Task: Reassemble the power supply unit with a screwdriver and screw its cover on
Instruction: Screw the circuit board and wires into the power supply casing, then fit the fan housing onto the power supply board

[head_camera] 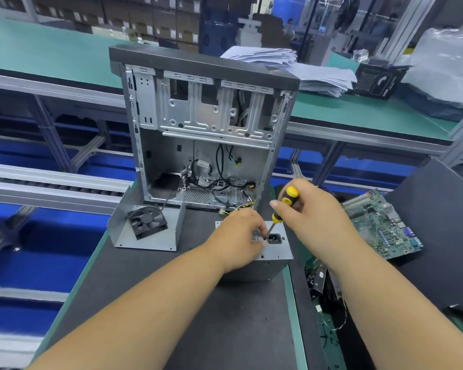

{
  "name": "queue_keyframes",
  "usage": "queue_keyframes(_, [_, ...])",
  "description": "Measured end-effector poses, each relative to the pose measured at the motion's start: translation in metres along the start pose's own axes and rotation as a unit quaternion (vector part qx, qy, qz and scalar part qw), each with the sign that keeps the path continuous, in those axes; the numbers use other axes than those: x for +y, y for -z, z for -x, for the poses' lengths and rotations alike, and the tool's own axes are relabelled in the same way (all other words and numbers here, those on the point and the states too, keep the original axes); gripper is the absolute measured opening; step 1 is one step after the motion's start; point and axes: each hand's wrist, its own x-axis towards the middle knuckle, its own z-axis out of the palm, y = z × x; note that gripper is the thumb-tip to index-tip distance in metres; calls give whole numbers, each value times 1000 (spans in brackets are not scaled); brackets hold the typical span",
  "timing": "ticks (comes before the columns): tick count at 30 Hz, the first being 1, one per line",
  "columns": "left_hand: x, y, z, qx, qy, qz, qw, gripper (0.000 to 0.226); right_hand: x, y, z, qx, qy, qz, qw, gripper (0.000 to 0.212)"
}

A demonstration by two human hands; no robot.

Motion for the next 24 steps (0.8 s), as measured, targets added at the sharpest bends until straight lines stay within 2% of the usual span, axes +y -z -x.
queue_keyframes(2, [-7,13,0,-48,-4,-5,999,27,5,0,1,8,-21,-41,999,20])
queue_keyframes(4, [-19,30,4,-41,8,-21,999,33,10,0,0,23,-38,-57,997,21])
queue_keyframes(7, [-42,62,19,50,62,3,997,28,14,0,-4,33,-58,-57,996,23])
queue_keyframes(10, [-70,92,36,142,146,17,979,23,15,4,-10,23,-56,-46,997,21])
queue_keyframes(14, [-111,120,51,193,277,16,941,21,10,5,-15,40,-48,-51,997,14])
queue_keyframes(16, [-132,121,53,168,322,-23,931,30,4,2,-19,72,-44,-64,994,14])
queue_keyframes(18, [-144,112,50,128,332,-68,932,43,-4,-2,-24,92,-37,-83,992,15])
queue_keyframes(21, [-157,91,44,40,328,-165,929,71,-23,-14,-29,100,-25,-105,989,13])
queue_keyframes(24, [-171,83,38,-32,350,-238,906,94,-38,-27,-32,94,-13,-113,989,12])
